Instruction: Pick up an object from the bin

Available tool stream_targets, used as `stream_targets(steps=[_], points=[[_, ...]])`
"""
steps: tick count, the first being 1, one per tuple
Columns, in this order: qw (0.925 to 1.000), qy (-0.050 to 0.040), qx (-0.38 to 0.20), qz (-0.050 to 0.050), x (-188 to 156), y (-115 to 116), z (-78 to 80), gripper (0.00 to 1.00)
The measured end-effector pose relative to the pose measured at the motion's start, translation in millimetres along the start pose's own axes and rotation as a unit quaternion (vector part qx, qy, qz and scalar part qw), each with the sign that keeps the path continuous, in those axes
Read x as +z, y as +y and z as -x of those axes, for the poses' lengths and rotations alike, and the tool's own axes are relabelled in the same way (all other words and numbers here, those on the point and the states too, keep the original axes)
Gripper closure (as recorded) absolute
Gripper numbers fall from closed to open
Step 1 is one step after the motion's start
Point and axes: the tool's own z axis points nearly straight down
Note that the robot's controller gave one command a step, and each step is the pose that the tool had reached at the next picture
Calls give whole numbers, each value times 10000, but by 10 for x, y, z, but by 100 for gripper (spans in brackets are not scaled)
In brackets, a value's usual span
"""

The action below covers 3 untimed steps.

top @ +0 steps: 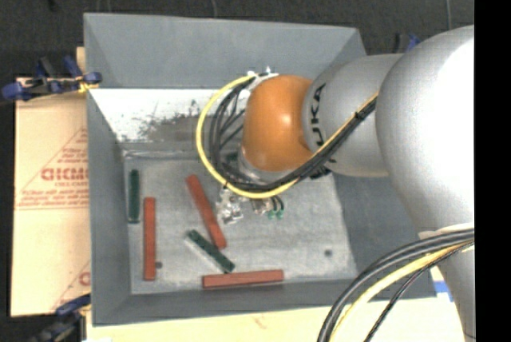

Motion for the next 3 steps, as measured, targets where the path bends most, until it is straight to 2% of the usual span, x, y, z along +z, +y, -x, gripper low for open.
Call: stream_targets(steps=[1,2,3], points=[[10000,0,-6,-4,0,-4,0,0],[10000,0,-8,-6,0,-5,0,0],[9997,-1,-235,-13,-34,185,-239,0]])
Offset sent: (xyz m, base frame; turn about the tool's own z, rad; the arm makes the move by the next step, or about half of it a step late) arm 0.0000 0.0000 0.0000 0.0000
